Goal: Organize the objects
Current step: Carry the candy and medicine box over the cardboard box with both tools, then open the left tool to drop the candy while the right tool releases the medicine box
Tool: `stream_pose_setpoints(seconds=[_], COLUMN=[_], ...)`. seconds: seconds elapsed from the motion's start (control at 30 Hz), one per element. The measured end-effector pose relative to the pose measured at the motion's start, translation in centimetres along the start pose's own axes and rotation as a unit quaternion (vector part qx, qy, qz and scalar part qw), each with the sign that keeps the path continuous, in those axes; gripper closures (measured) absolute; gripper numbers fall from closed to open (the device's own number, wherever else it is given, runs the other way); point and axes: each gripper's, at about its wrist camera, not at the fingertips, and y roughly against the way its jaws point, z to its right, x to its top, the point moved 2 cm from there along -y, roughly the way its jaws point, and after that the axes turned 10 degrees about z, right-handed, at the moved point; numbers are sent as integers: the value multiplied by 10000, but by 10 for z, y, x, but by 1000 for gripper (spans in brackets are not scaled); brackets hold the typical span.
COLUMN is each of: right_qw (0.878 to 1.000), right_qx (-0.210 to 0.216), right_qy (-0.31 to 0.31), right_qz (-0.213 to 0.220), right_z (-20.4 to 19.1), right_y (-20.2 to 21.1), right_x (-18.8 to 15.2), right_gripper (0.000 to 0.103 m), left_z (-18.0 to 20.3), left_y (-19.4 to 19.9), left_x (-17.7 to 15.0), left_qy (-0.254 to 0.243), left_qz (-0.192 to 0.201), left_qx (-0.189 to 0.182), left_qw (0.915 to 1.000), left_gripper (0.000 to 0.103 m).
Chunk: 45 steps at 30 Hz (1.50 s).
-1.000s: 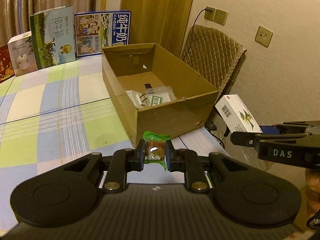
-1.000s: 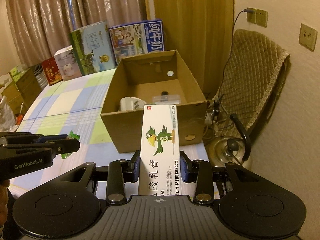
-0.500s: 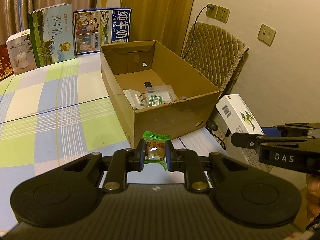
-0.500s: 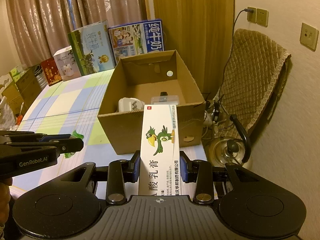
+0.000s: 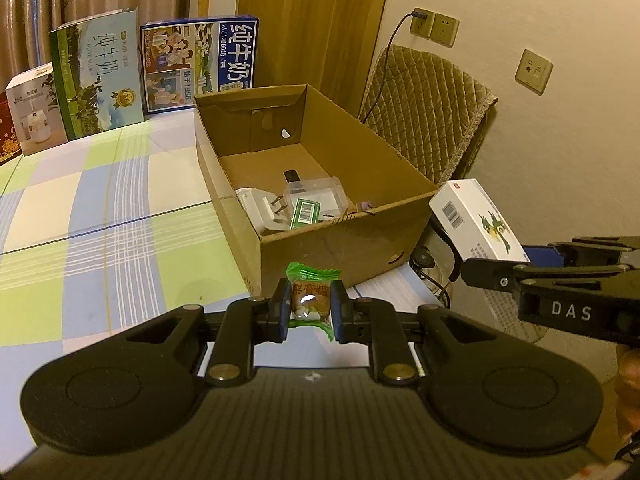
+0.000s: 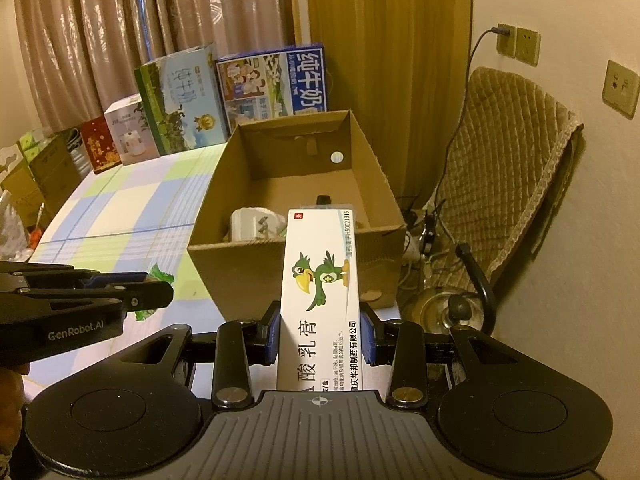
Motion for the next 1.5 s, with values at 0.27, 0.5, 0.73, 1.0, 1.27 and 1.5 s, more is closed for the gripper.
stream_pose_setpoints(seconds=[0.27, 0.5, 0.73, 1.0, 1.27, 1.5], right_qw=[9999, 9998, 9997, 9996, 9994, 9994], right_qx=[-5, 83, 125, 151, 146, 97], right_qy=[143, 178, 225, 222, 211, 161], right_qz=[40, 31, 4, -79, -220, -305], right_z=[3, 10, 17, 22, 27, 37], right_y=[-10, -28, -58, -96, -130, -154], right_x=[17, 38, 59, 76, 83, 88], right_gripper=[68, 68, 68, 68, 68, 68], left_z=[3, 1, -4, -17, -32, -42], left_y=[-17, -37, -66, -100, -130, -154], left_x=[19, 41, 65, 82, 91, 99], left_qy=[51, 21, -24, -17, 22, 8], left_qz=[43, 110, 101, 38, -40, -121], left_qx=[-35, -66, -70, -43, -48, -45], left_qw=[10000, 9999, 9999, 10000, 10000, 9999], left_gripper=[87, 87, 87, 87, 87, 87])
